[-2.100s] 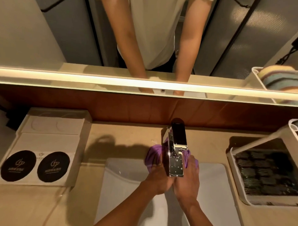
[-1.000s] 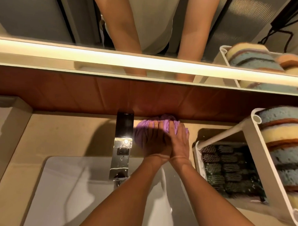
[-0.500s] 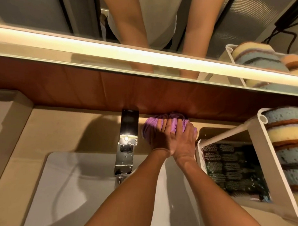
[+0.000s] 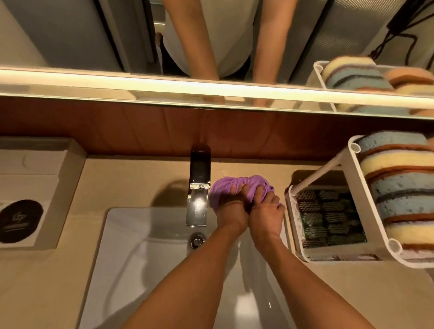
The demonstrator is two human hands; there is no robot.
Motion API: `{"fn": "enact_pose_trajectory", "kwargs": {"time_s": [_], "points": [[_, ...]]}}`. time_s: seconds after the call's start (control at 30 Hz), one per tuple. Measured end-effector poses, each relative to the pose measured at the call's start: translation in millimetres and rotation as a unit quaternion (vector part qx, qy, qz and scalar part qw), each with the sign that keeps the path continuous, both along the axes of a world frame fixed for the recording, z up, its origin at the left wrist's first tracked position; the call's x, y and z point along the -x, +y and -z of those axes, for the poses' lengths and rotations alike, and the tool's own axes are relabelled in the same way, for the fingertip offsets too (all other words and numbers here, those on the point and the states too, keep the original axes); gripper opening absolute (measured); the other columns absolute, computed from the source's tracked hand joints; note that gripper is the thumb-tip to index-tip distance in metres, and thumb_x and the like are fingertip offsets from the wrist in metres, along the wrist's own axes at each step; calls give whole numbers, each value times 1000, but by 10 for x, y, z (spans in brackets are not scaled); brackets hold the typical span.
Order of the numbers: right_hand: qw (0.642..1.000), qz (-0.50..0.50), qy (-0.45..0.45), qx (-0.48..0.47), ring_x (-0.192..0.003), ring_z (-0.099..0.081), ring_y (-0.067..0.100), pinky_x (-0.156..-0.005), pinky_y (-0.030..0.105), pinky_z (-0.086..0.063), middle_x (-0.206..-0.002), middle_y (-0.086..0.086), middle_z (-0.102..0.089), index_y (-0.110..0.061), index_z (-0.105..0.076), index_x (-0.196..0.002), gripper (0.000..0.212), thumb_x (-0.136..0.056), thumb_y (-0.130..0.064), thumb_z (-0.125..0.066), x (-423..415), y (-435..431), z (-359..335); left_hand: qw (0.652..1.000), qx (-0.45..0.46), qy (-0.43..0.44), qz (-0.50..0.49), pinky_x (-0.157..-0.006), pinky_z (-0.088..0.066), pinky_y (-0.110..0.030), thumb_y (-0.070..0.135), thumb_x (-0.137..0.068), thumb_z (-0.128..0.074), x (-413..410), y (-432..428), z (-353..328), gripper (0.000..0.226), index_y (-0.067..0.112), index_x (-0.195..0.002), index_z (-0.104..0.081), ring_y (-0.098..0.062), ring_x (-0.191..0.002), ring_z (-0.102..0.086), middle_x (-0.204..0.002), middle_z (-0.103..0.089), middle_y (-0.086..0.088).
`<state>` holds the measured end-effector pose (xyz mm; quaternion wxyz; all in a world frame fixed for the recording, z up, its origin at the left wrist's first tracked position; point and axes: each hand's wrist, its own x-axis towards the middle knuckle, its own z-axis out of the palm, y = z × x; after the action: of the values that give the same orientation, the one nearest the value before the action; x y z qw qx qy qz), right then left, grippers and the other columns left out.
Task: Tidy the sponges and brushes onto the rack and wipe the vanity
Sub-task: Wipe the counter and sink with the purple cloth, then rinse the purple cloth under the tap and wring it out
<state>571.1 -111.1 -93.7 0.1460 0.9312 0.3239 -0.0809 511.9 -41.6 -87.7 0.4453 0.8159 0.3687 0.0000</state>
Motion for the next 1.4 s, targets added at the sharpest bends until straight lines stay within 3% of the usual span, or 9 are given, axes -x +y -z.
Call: {"fn": "enact_pose_trajectory", "kwargs": {"time_s": [0.1, 0.2, 0.27, 0.5, 0.67, 0.87, 1.07, 1.23, 1.4], "points": [[998, 7, -11, -54, -119, -54, 35, -97, 43, -46, -137, 22, -53, -10, -28, -154, 70, -96, -33, -59, 164, -130, -13, 1000, -1, 16, -13, -92, -53, -33, 15, -97, -59, 191, -53, -136, 27, 16, -122, -68, -26, -109, -66, -113, -72, -8], [997, -2, -15, -80, -90, -63, 29, -74, 37, -51, -106, 17, -66, -7, -53, -136, 54, -86, -21, -68, 317, -274, -15, 1000, 13, 14, -11, -103, -43, -27, 30, -106, -46, 388, -125, -147, 39, 27, -143, -54, -24, -129, -57, -138, -63, -3], [998, -23, -15, -61, -77, -63, 25, -64, 34, -51, -90, 11, -66, -9, -62, -119, 35, -85, -14, -65, 383, -342, -75, 1000, -2, 25, 2, -115, -41, -44, 38, -100, -40, 480, -153, -95, 49, 33, -149, -46, -26, -139, -50, -151, -53, -2], [989, -25, 71, -124, -70, -69, 21, -65, 35, -59, -79, 0, -71, -19, -64, -98, 5, -94, -20, -62, 645, -622, -201, 999, -2, 18, -27, -85, -56, -33, 26, -98, -51, 1021, -251, -237, 25, 33, -110, -72, -18, -95, -69, -101, -74, 7], [974, -126, 20, -186, -63, -58, 20, -63, 31, -44, -73, 1, -64, -18, -62, -87, 12, -95, -26, -63, 913, -808, -205, 995, 32, 58, -78, -88, -54, -42, 48, -93, -42, 1448, -418, -303, 33, 37, -110, -68, -24, -94, -66, -106, -73, 6], [944, -173, 23, -279, -75, -61, 33, -68, 40, -48, -86, 15, -66, -6, -69, -96, 37, -101, -32, -43, 1100, -955, -221, 989, 43, 95, -105, -88, -56, -47, 42, -89, -38, 1740, -466, -246, 38, 30, -114, -66, -30, -93, -67, -107, -73, -2], [934, -35, 208, -287, -130, -47, 23, -115, 43, -28, -136, 8, -59, -11, -74, -115, 45, -104, -41, -41, 1123, -870, -415, 982, 74, -7, -173, -82, -59, -44, 31, -94, -35, 1939, -486, -239, 36, 24, -103, -69, -28, -93, -68, -99, -72, -4], [854, -3, 321, -410, -79, -64, 21, -75, 46, -55, -79, 1, -66, -17, -64, -79, 42, -105, -40, -39, 1329, -760, -782, 961, 150, -105, -209, -65, -55, -16, 12, -108, -35, 2099, -570, -748, 34, 15, -119, -67, -16, -92, -69, -106, -71, -5], [796, -32, 350, -492, -72, -63, 11, -67, 33, -50, -74, -7, -67, -27, -67, -83, 36, -107, -42, -45, 1495, -646, -1107, 965, 131, -99, -204, -71, -53, -20, 14, -107, -37, 2316, -463, -995, 31, 16, -116, -66, -17, -96, -69, -105, -71, -4]]}}
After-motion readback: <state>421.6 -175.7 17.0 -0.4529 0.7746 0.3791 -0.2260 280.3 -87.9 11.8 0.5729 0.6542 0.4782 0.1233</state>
